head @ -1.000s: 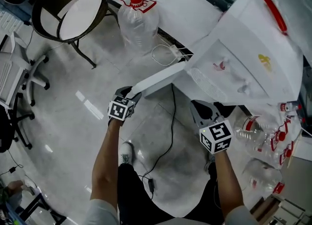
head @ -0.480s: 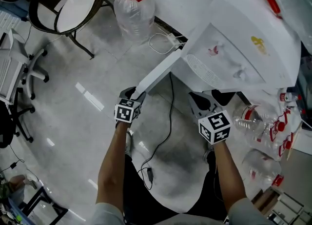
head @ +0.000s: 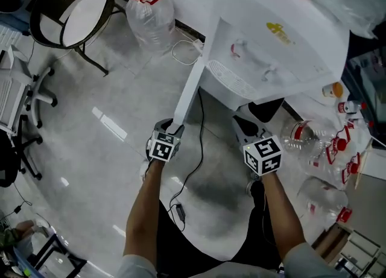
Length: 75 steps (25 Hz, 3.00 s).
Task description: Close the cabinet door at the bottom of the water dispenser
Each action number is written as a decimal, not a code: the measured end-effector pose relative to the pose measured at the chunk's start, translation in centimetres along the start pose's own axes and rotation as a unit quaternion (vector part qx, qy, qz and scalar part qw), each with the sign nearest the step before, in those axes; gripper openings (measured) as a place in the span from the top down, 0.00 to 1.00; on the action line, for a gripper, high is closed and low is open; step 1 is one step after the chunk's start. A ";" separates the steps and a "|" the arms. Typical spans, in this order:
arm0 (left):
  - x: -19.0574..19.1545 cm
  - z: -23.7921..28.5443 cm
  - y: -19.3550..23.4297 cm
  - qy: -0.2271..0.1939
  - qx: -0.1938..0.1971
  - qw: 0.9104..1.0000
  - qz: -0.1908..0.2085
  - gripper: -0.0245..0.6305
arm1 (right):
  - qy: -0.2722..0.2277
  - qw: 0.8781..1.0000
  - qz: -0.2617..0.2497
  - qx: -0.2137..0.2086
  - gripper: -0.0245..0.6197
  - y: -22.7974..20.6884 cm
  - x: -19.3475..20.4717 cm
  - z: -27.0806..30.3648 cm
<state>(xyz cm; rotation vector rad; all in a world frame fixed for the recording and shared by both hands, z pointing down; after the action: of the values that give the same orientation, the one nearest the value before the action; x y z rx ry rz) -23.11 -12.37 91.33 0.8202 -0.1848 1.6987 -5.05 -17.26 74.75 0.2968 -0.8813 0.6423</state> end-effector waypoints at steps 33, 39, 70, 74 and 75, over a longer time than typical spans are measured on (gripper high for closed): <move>-4.3 12.0 -17.3 0.008 0.004 1.000 0.014 0.71 | -0.032 0.983 0.109 0.144 0.92 -11.4 12.4 -13.5; -5.8 14.7 -20.3 0.016 0.027 0.999 0.031 0.72 | -0.022 0.980 0.113 0.164 0.92 -13.2 14.1 -14.4; -16.6 6.3 -20.8 -0.021 0.041 0.998 0.048 0.78 | -0.019 0.975 0.059 0.215 0.92 -15.8 4.2 -23.9; -22.5 -3.4 -19.7 -0.060 0.025 0.996 0.060 0.87 | -0.039 0.975 0.010 0.217 0.92 -15.2 -5.0 -27.8; -24.2 -5.8 -19.4 -0.075 0.021 0.995 0.063 0.89 | -0.045 0.975 -0.001 0.218 0.92 -15.1 -7.4 -28.9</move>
<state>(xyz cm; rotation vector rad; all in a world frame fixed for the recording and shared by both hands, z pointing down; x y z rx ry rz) -6.26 -22.54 66.69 0.9858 -0.3102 1.7640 18.92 -17.66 51.53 0.7268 -0.8204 0.8237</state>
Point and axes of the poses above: the fingertips, and each gripper's own axes: z forward along the fingers, y to its left, x out of its underside, the point moved 2 cm from there along -z, backward along the fingers, and after that the axes turned 9 degrees about -z, right-handed, at the moved point
